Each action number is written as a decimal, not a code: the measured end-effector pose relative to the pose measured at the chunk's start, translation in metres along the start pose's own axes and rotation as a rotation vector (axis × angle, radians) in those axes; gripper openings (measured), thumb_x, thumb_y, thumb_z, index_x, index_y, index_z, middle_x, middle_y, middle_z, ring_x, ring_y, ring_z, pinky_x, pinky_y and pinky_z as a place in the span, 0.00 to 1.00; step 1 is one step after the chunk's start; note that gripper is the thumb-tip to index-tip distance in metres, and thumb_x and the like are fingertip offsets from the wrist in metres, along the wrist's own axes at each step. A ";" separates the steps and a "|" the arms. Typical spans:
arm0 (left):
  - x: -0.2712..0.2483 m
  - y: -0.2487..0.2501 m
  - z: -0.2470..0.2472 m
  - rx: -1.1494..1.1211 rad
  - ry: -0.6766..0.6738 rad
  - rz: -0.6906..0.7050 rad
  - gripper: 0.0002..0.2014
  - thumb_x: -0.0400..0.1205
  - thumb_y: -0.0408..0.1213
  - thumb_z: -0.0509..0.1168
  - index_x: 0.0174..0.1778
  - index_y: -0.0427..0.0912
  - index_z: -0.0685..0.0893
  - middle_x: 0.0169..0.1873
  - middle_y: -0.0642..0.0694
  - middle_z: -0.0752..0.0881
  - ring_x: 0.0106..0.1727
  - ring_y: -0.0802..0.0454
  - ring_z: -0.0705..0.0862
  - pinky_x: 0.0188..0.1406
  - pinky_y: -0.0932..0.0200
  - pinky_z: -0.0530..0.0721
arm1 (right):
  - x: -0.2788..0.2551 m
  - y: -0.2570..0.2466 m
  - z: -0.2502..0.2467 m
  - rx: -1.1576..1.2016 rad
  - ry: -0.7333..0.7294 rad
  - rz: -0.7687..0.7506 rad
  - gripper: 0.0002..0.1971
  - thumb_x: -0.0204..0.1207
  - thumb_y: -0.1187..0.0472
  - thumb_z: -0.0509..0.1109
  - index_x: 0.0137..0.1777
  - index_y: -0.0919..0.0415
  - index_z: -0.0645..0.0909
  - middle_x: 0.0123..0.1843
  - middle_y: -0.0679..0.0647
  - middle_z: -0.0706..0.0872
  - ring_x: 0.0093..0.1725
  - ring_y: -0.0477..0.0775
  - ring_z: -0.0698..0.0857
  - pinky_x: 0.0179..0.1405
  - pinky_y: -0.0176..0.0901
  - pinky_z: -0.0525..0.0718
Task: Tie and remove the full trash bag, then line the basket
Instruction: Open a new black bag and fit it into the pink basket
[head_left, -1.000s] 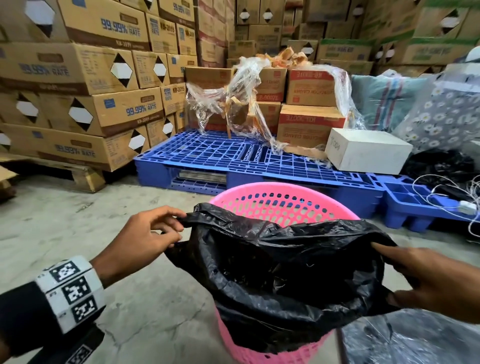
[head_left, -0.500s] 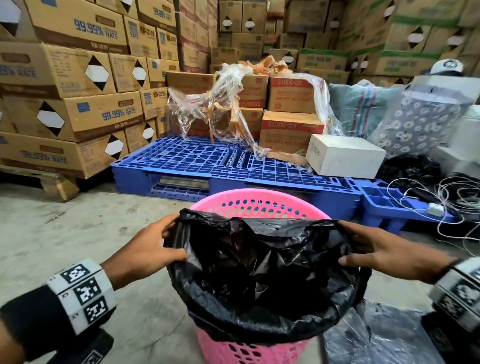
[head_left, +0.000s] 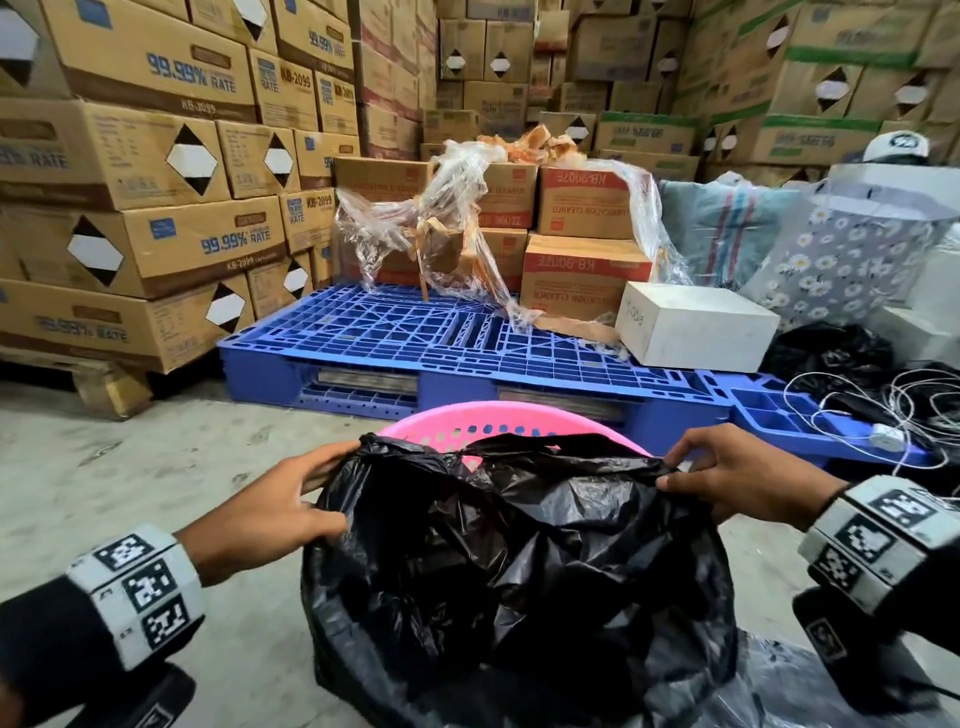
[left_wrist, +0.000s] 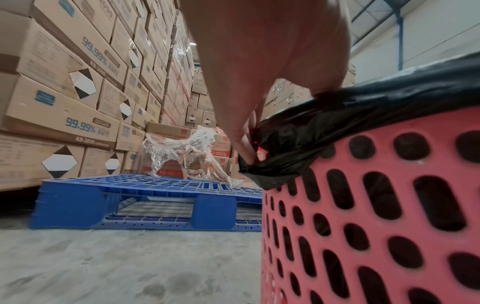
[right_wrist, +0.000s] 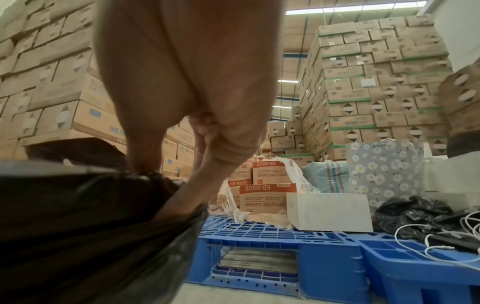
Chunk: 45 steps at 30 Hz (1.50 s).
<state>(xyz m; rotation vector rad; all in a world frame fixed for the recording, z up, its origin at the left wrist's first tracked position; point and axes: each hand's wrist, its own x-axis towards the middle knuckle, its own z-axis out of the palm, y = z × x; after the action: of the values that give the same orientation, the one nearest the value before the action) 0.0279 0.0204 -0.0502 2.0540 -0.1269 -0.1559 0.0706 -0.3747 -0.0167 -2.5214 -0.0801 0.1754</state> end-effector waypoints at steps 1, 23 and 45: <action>0.003 0.001 -0.002 0.002 -0.014 0.000 0.34 0.70 0.21 0.67 0.64 0.59 0.70 0.60 0.68 0.76 0.64 0.73 0.74 0.40 0.83 0.79 | 0.001 0.000 -0.001 0.002 0.006 0.022 0.11 0.69 0.59 0.77 0.42 0.66 0.82 0.32 0.64 0.87 0.28 0.57 0.86 0.29 0.50 0.90; -0.023 0.021 -0.011 0.424 0.146 -0.085 0.25 0.70 0.35 0.76 0.60 0.51 0.75 0.30 0.42 0.91 0.32 0.49 0.86 0.42 0.43 0.86 | -0.028 -0.010 -0.003 -0.154 -0.033 0.028 0.13 0.68 0.63 0.78 0.49 0.61 0.78 0.32 0.56 0.89 0.29 0.55 0.88 0.30 0.46 0.88; -0.094 0.046 0.011 1.042 -0.556 0.555 0.13 0.73 0.58 0.68 0.40 0.52 0.83 0.43 0.57 0.84 0.52 0.62 0.73 0.47 0.68 0.69 | -0.062 -0.039 0.030 -0.672 -0.113 -0.800 0.14 0.69 0.62 0.75 0.55 0.54 0.86 0.60 0.56 0.88 0.61 0.60 0.83 0.59 0.55 0.82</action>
<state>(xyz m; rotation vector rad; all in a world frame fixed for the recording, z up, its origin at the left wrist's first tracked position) -0.0680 0.0045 -0.0095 2.8243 -1.3426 -0.3602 0.0047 -0.3313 -0.0119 -2.8776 -1.3581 -0.0520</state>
